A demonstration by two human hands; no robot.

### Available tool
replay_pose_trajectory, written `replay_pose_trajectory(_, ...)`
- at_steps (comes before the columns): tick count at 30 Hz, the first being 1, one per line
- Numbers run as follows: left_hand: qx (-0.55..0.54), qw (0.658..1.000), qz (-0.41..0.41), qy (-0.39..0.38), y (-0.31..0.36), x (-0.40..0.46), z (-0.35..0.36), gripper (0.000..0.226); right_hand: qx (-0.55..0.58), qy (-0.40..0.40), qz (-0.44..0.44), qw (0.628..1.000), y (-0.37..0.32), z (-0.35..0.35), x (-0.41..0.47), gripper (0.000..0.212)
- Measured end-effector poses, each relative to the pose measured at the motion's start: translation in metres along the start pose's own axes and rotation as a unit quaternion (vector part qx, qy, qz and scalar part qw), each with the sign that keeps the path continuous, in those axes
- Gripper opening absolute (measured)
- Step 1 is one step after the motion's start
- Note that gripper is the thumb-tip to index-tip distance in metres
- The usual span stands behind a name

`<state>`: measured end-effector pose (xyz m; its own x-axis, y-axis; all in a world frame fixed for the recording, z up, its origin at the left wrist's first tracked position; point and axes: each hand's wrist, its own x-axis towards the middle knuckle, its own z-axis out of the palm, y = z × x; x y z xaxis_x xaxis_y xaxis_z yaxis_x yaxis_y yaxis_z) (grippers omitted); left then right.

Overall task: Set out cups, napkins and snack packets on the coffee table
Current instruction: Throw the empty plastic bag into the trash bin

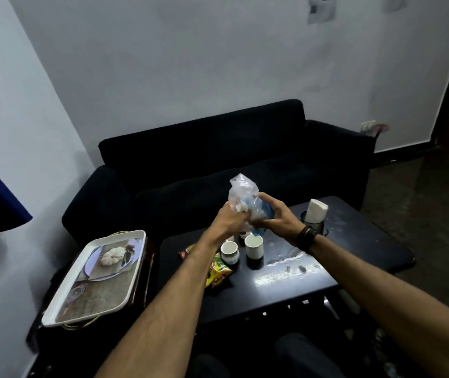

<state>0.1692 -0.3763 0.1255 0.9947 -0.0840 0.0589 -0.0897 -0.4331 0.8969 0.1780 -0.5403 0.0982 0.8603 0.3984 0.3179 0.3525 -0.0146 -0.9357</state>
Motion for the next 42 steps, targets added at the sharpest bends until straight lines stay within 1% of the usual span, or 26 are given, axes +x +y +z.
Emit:
replay_pose_trajectory(1, -0.034, 0.999, -0.005, -0.014, 0.002, -0.004, 0.004, 0.018, -0.003, 0.006, -0.006, 1.000, 0.000, -0.003, -0.003, 0.047)
replay_pose_trajectory(2, -0.071, 0.997, 0.006, -0.025, 0.002, -0.008, 0.009, 0.022, 0.001, 0.018, -0.004, 1.000, 0.001, -0.008, -0.006, 0.037)
replay_pose_trajectory(3, -0.101, 0.994, 0.020, -0.033, 0.002, -0.011, 0.015, 0.035, 0.015, 0.035, 0.004, 0.999, 0.004, -0.015, -0.010, 0.030)
replay_pose_trajectory(5, -0.142, 0.989, 0.033, -0.026, 0.001, -0.013, 0.030, 0.072, 0.064, 0.074, 0.033, 0.995, 0.012, -0.031, -0.018, 0.027)
replay_pose_trajectory(6, -0.152, 0.988, 0.034, -0.018, 0.002, -0.012, 0.039, 0.075, 0.090, 0.090, 0.056, 0.990, 0.016, -0.040, -0.023, 0.028)
replay_pose_trajectory(7, -0.166, 0.985, 0.028, -0.021, 0.005, -0.009, 0.050, 0.065, 0.112, 0.099, 0.083, 0.985, 0.019, -0.049, -0.029, 0.029)
replay_pose_trajectory(9, -0.197, 0.979, 0.003, -0.051, 0.009, -0.005, 0.077, 0.041, 0.138, 0.100, 0.131, 0.977, 0.023, -0.069, -0.040, 0.028)
replay_pose_trajectory(10, -0.187, 0.981, 0.007, -0.056, 0.011, -0.004, 0.089, 0.032, 0.149, 0.094, 0.150, 0.973, 0.025, -0.077, -0.044, 0.025)
replay_pose_trajectory(12, -0.131, 0.990, 0.047, -0.037, 0.014, 0.004, 0.117, 0.020, 0.193, 0.096, 0.176, 0.960, 0.031, -0.098, -0.054, 0.023)
replay_pose_trajectory(14, -0.044, 0.997, 0.067, -0.010, 0.018, 0.014, 0.143, 0.015, 0.253, 0.112, 0.201, 0.940, 0.041, -0.121, -0.068, 0.030)
replay_pose_trajectory(16, 0.037, 0.996, 0.075, -0.007, 0.024, 0.020, 0.170, 0.015, 0.256, 0.108, 0.206, 0.938, 0.051, -0.141, -0.084, 0.038)
replay_pose_trajectory(17, 0.060, 0.995, 0.080, -0.021, 0.027, 0.022, 0.186, 0.013, 0.241, 0.120, 0.207, 0.940, 0.056, -0.151, -0.093, 0.040)
replay_pose_trajectory(19, 0.087, 0.990, 0.093, -0.055, 0.032, 0.020, 0.225, 0.015, 0.204, 0.189, 0.210, 0.937, 0.067, -0.169, -0.114, 0.027)
replay_pose_trajectory(21, 0.099, 0.987, 0.098, -0.086, 0.033, 0.017, 0.261, 0.023, 0.187, 0.259, 0.210, 0.924, 0.081, -0.192, -0.136, 0.015)
replay_pose_trajectory(23, 0.083, 0.984, 0.082, -0.134, 0.032, 0.011, 0.293, 0.036, 0.168, 0.283, 0.227, 0.917, 0.091, -0.217, -0.165, 0.013)
replay_pose_trajectory(26, 0.056, 0.977, 0.068, -0.194, 0.021, -0.001, 0.327, 0.053, 0.128, 0.319, 0.282, 0.896, 0.107, -0.252, -0.213, 0.019)
replay_pose_trajectory(29, 0.084, 0.967, 0.061, -0.231, -0.001, -0.007, 0.352, 0.055, 0.052, 0.362, 0.362, 0.858, 0.131, -0.282, -0.258, 0.032)
replay_pose_trajectory(30, 0.097, 0.963, 0.057, -0.245, -0.009, -0.008, 0.357, 0.053, 0.032, 0.366, 0.386, 0.846, 0.140, -0.286, -0.270, 0.033)
replay_pose_trajectory(31, 0.111, 0.958, 0.051, -0.261, -0.017, -0.009, 0.363, 0.052, 0.013, 0.366, 0.409, 0.836, 0.149, -0.287, -0.283, 0.029)
replay_pose_trajectory(33, 0.136, 0.948, 0.039, -0.284, -0.031, -0.009, 0.371, 0.051, -0.048, 0.345, 0.467, 0.813, 0.169, -0.285, -0.303, 0.009)
replay_pose_trajectory(34, 0.146, 0.946, 0.037, -0.288, -0.038, -0.008, 0.374, 0.051, -0.075, 0.333, 0.490, 0.802, 0.179, -0.283, -0.311, 0.010)
replay_pose_trajectory(36, 0.159, 0.941, 0.035, -0.295, -0.050, -0.004, 0.378, 0.048, -0.111, 0.313, 0.523, 0.785, 0.200, -0.276, -0.327, 0.023)
replay_pose_trajectory(38, 0.171, 0.936, 0.032, -0.305, -0.060, 0.003, 0.381, 0.047, -0.139, 0.295, 0.544, 0.773, 0.224, -0.269, -0.338, 0.026)
replay_pose_trajectory(40, 0.186, 0.932, 0.030, -0.309, -0.069, 0.008, 0.382, 0.047, -0.179, 0.271, 0.554, 0.766, 0.244, -0.260, -0.342, 0.028)
replay_pose_trajectory(42, 0.198, 0.927, 0.025, -0.318, -0.080, 0.014, 0.385, 0.048, -0.221, 0.258, 0.544, 0.768, 0.262, -0.254, -0.339, 0.033)
